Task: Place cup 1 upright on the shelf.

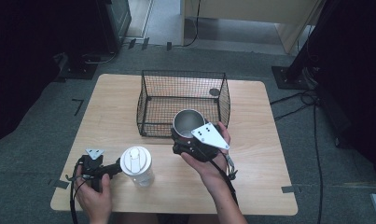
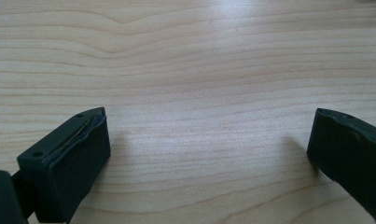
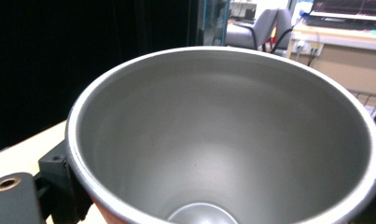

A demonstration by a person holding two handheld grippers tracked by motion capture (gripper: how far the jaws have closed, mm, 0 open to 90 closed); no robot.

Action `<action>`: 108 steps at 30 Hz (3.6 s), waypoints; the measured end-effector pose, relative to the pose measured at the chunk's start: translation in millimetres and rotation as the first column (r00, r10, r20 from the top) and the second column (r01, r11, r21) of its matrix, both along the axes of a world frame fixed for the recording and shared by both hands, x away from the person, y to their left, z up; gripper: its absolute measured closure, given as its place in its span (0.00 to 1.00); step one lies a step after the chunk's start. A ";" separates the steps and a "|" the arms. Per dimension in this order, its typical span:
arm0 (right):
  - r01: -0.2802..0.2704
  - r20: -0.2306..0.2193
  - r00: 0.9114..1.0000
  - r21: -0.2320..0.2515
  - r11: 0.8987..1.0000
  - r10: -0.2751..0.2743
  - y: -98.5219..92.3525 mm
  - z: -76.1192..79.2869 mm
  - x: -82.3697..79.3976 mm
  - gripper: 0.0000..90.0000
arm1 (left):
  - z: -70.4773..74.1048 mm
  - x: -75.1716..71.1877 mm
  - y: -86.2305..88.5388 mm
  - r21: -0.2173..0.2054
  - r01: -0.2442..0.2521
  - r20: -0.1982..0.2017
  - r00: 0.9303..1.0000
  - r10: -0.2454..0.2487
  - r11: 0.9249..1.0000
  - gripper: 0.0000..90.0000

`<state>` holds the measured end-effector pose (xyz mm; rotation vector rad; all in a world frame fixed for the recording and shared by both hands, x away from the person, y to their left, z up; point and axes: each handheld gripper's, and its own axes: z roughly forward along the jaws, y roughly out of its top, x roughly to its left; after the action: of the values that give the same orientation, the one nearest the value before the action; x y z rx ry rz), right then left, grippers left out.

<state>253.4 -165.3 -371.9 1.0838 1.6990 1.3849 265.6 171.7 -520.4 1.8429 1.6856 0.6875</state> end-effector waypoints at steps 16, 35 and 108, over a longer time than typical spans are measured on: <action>0.104 0.086 0.990 0.059 0.993 -0.109 -20.8 16.1 33.0 0.08 | 0.0 0.0 0.1 0.000 0.001 0.000 1.000 -0.001 1.000 0.00; 0.153 0.158 0.973 0.115 0.982 -0.170 -31.4 6.8 93.9 0.08 | -0.1 0.0 0.0 0.000 0.000 0.001 1.000 0.000 1.000 0.00; 0.190 -0.077 0.979 0.041 0.981 -0.187 -26.6 -51.8 194.6 0.00 | -0.1 0.3 -0.5 0.000 0.008 -0.001 1.000 -0.008 1.000 0.00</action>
<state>448.1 -191.8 -423.7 1.3009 1.5745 1.2853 265.9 171.2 -520.5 1.8493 1.6778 0.6836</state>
